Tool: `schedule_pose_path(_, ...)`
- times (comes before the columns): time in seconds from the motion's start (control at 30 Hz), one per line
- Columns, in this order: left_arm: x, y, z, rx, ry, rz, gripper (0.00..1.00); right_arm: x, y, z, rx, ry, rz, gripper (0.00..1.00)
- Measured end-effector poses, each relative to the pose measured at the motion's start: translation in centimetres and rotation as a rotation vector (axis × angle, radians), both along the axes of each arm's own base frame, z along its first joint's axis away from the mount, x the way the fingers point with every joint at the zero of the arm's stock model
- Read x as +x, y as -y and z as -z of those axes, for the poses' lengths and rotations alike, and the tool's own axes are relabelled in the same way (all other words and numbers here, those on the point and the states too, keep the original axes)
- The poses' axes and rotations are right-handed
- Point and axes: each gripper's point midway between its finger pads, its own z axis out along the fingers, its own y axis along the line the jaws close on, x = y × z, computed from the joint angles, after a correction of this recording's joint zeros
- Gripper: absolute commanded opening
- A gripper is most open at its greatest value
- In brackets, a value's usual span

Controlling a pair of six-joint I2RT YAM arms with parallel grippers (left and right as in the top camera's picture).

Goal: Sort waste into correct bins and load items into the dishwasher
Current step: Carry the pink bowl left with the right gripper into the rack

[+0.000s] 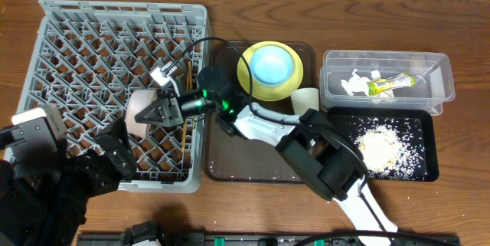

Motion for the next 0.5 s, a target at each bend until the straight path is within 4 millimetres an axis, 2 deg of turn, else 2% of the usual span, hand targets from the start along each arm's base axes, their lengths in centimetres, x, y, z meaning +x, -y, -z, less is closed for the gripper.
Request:
schedule_pose_path(0.2,0.0,0.0,0.0,0.000,0.000,0.000,0.97,0.1,0.5,0.3,-0.020,-0.034,-0.023,0.31)
schedule_pose_path(0.5,0.0,0.0,0.0,0.000,0.000,0.000,0.97,1.1,2.0,0.3,-0.042,-0.092,-0.049,0.48)
